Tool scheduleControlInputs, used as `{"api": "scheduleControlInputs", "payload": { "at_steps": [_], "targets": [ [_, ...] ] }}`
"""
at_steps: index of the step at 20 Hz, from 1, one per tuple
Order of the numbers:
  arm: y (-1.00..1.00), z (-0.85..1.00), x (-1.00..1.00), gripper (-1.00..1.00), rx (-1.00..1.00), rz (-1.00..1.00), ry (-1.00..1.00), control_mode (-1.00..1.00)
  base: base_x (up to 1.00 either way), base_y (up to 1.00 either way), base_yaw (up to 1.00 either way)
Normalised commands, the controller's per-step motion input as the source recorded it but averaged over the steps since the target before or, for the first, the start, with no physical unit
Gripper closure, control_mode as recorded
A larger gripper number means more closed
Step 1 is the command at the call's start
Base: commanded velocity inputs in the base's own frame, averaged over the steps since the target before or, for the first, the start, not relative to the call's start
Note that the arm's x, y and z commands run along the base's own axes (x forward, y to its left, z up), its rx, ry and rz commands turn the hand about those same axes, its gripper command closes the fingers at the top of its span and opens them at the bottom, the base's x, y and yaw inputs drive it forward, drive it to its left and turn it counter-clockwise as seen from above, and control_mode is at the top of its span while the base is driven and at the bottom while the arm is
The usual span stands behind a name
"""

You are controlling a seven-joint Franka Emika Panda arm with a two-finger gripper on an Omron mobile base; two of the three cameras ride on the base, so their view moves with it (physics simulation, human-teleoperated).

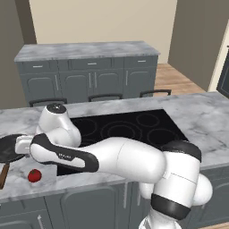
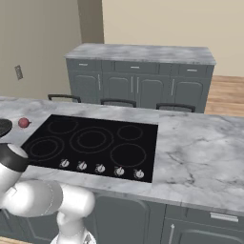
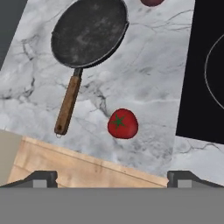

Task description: Place the pan on the front right burner on the stove. Then place the tomato and the onion in the pan and turn on the front right burner.

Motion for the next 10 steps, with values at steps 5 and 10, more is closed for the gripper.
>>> {"api": "scheduleControlInputs", "payload": {
  "at_steps": [5,10],
  "targets": [
    [0.27,-0.21,0.0,-1.0,0.0,0.0,0.0,-1.0,0.0,0.0,0.0],
    [0.27,-0.21,0.07,-1.0,0.0,0.0,0.0,-1.0,0.0,0.0,0.0]
  ]
}}
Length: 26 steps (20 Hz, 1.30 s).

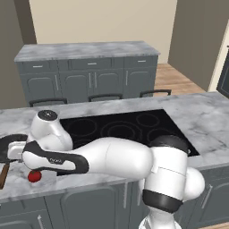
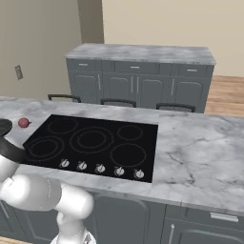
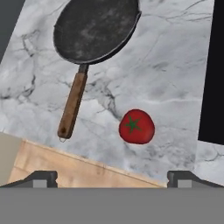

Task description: Place the pan on the front right burner on the stove. Then place the tomato and the onion in the pan and turn on the front right burner.

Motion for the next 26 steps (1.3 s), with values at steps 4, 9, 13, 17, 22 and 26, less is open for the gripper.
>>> {"api": "scheduleControlInputs", "payload": {
  "at_steps": [4,9,13,17,22,26],
  "targets": [
    [0.32,-0.15,0.24,-1.0,0.0,0.0,0.02,-1.0,0.0,0.0,0.0],
    [0.39,-0.15,0.3,-1.0,0.0,0.0,0.04,-1.0,0.0,0.0,0.0],
    [0.45,-0.13,0.26,-1.0,0.0,0.0,0.04,-1.0,0.0,0.0,0.0],
    [0.49,-0.16,0.21,-1.0,0.0,0.0,0.07,-1.0,0.0,0.0,0.0],
    [0.47,-0.27,0.03,-1.0,-0.04,0.0,0.09,-1.0,0.0,0.0,0.0],
    [0.4,-0.36,0.0,-1.0,-0.1,0.0,0.07,-1.0,0.0,0.0,0.0]
  ]
}}
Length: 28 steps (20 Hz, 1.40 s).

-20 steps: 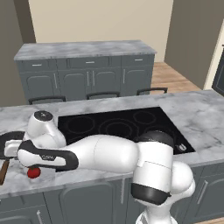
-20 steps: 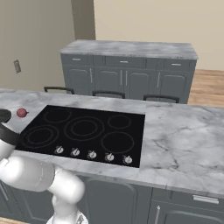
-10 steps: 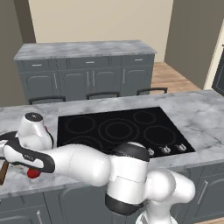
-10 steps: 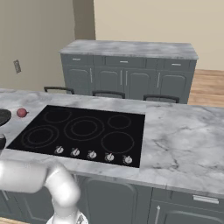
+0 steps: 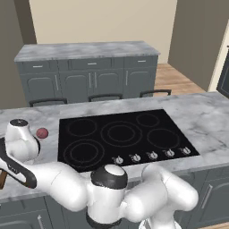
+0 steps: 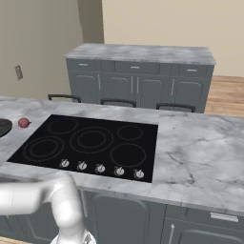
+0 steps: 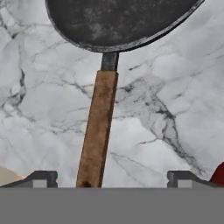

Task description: Place the pan on the front right burner on the stove. Then place the tomato and the onion in the pan and turn on the front right burner.

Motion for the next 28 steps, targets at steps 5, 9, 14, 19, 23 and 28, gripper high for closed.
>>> {"api": "scheduleControlInputs", "payload": {
  "at_steps": [5,9,14,19,23,28],
  "targets": [
    [0.37,-0.32,0.03,-1.0,-0.1,0.0,0.0,-1.0,0.0,0.0,0.0],
    [0.35,-0.38,0.05,-1.0,-0.09,0.0,0.0,-1.0,0.0,0.0,0.0],
    [0.28,-0.41,0.06,-1.0,-0.08,0.0,0.01,-1.0,0.0,0.0,0.0],
    [0.16,-0.32,0.08,1.0,-0.05,0.0,0.03,-1.0,0.0,0.0,0.0],
    [0.0,-0.03,0.0,1.0,0.0,-0.04,0.02,-1.0,0.0,0.0,0.0],
    [-0.47,0.0,-0.01,1.0,0.0,-0.2,0.0,-1.0,0.0,0.0,0.0]
  ]
}}
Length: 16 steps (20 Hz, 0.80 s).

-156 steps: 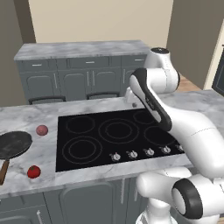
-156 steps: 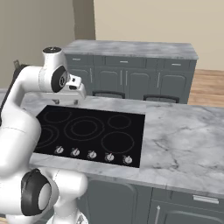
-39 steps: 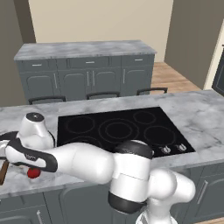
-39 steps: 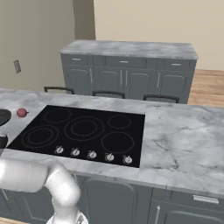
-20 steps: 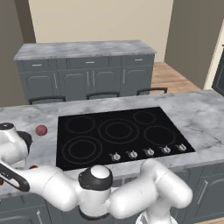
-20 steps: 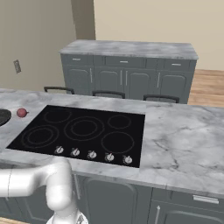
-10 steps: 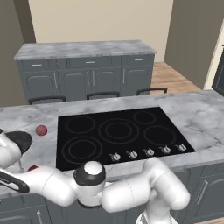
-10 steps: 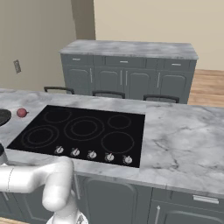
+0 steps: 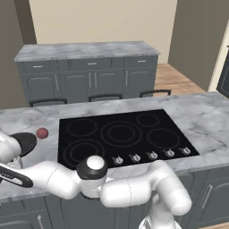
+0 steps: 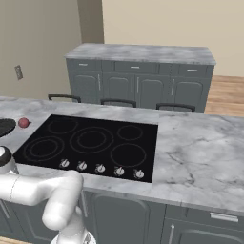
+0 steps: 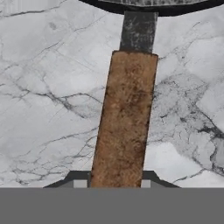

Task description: Place the pan on the front right burner on the stove. Then place the tomato and the onion in the pan and turn on the front right burner.

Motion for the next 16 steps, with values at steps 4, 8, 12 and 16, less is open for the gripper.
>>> {"api": "scheduleControlInputs", "payload": {
  "at_steps": [4,8,12,16],
  "targets": [
    [-0.9,0.06,-0.03,1.0,0.0,-0.42,0.0,-1.0,0.0,0.0,0.0],
    [-0.63,0.39,-0.03,1.0,0.05,-0.33,-0.09,-1.0,0.0,0.0,0.0],
    [-0.52,0.47,-0.2,1.0,0.1,-0.28,-0.15,-1.0,0.0,0.0,0.0],
    [-0.4,0.84,-0.36,1.0,0.09,-0.22,-0.34,-1.0,0.0,0.0,0.0]
  ]
}}
